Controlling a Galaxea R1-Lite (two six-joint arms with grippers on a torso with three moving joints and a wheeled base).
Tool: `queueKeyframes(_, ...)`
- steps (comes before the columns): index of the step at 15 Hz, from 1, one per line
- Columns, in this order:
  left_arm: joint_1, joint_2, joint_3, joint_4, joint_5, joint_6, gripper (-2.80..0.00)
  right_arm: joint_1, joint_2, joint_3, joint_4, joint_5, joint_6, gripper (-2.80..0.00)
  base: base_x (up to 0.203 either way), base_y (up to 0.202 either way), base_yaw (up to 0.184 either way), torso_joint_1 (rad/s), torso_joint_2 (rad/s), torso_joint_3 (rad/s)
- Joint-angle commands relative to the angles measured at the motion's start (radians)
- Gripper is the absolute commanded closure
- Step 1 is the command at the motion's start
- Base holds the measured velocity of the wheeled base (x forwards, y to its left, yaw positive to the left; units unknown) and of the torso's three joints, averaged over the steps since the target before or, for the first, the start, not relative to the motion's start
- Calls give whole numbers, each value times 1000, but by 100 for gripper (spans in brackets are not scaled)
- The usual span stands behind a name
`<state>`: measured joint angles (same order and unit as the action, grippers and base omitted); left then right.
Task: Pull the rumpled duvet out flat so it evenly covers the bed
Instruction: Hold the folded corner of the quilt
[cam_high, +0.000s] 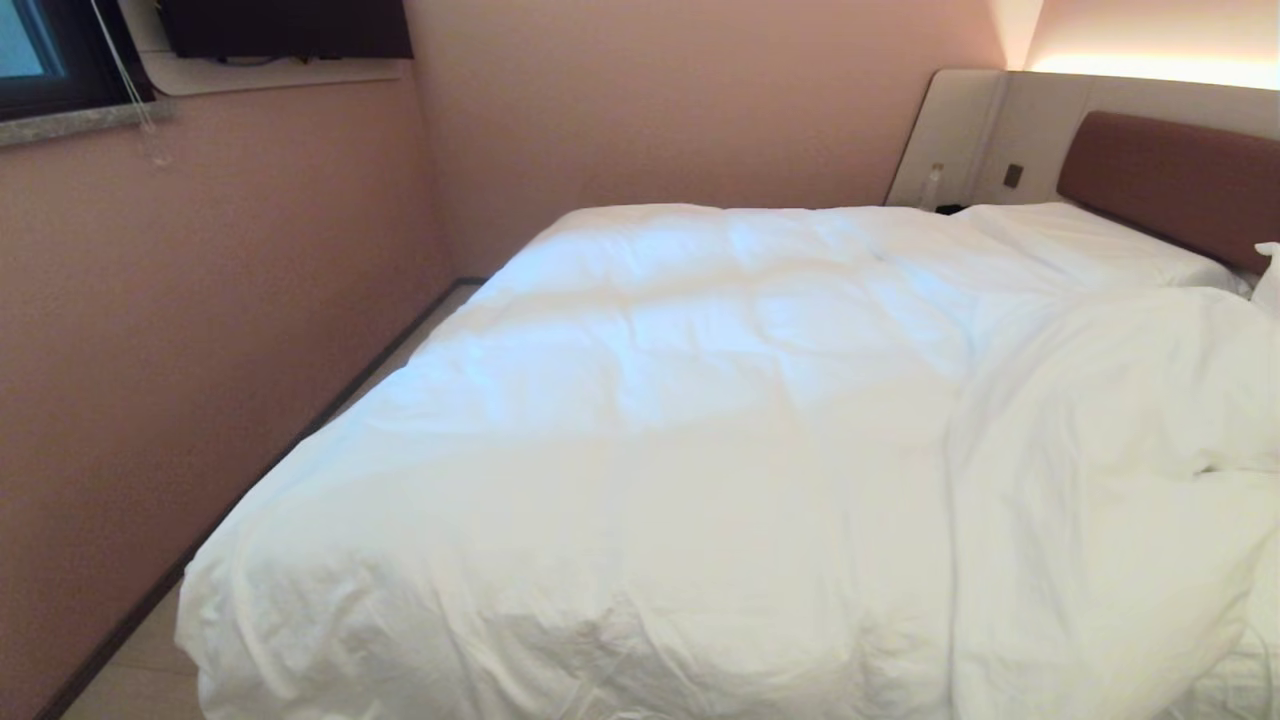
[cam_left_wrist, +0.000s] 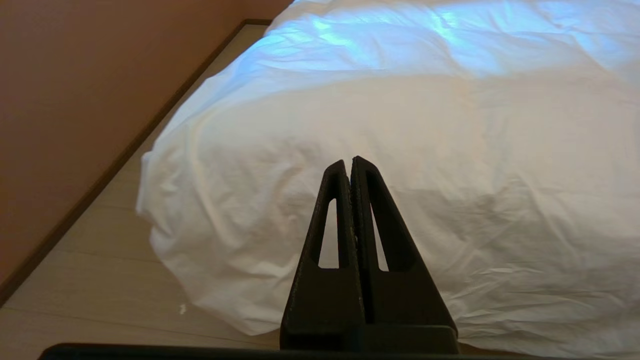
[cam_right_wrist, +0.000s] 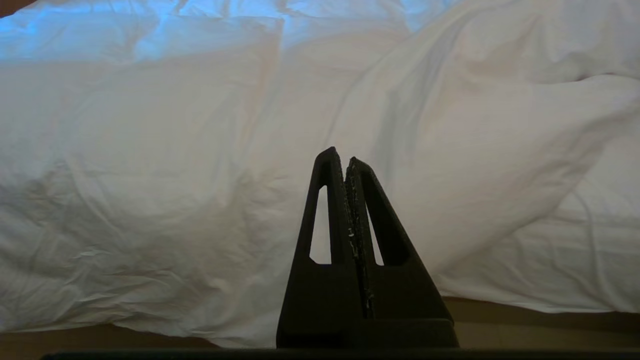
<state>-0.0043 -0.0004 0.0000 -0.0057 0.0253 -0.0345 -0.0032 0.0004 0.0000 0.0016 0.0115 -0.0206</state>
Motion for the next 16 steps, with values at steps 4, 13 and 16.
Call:
queueKeyframes(4, 0, 0, 0, 0, 1, 0, 0, 0, 0, 0, 0, 1, -1, 0, 0, -194, 0, 1, 4, 2)
queueKeyframes(13, 0, 0, 0, 0, 1, -1, 0, 0, 0, 0, 0, 1, -1, 0, 0, -194, 0, 3, 3, 1)
queueKeyframes(16, 0, 0, 0, 0, 1, -1, 0, 0, 0, 0, 0, 1, -1, 0, 0, -197, -3, 3, 2, 2)
